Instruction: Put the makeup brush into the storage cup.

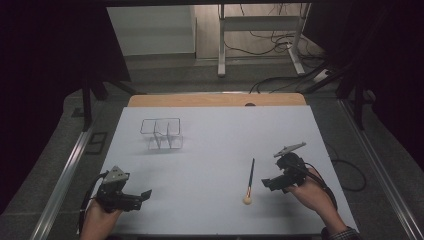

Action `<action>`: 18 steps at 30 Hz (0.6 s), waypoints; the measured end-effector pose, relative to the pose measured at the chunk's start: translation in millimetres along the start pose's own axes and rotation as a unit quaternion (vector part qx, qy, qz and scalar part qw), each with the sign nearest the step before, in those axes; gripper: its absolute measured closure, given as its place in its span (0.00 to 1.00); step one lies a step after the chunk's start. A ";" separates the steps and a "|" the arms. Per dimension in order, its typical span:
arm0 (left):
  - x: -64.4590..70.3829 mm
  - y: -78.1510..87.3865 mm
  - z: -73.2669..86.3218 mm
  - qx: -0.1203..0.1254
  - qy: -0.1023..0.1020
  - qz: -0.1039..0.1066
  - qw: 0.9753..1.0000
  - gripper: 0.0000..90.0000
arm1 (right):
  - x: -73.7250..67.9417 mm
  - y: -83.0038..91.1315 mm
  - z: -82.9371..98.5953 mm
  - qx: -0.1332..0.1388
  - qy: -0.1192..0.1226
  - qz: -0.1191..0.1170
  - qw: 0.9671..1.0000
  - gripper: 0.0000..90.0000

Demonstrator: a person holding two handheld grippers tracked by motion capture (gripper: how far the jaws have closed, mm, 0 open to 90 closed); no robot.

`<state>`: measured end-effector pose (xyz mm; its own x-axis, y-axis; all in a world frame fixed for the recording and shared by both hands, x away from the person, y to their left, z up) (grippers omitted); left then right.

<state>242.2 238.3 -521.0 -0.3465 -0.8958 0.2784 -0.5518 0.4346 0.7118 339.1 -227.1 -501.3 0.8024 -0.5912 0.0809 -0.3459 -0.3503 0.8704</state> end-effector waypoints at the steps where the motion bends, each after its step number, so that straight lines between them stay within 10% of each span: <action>1: 0.0 -0.1 0.0 0.000 0.000 0.000 1.000 0.00 | -0.1 -0.6 -1.0 0.000 -0.001 0.001 1.000 0.03; 18: 0.2 -0.1 0.1 -0.001 -0.001 -0.001 1.000 0.00 | -5.4 -10.1 -16.2 -0.002 0.005 -0.004 1.000 0.01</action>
<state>242.1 238.1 -521.1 -0.3469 -0.8966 0.2751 -0.5517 0.4323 0.7132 346.2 -208.7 -502.7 0.8098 -0.5815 0.0784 -0.3377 -0.3525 0.8728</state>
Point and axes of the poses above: each handheld gripper's, and its own axes: y roughly backward along the jaws, z roughly out of its underside, x roughly to its right, the point moved 4 cm from there along -y, roughly forward along the jaws, and after that the axes turned 14 degrees about y, right-handed, at the moved point
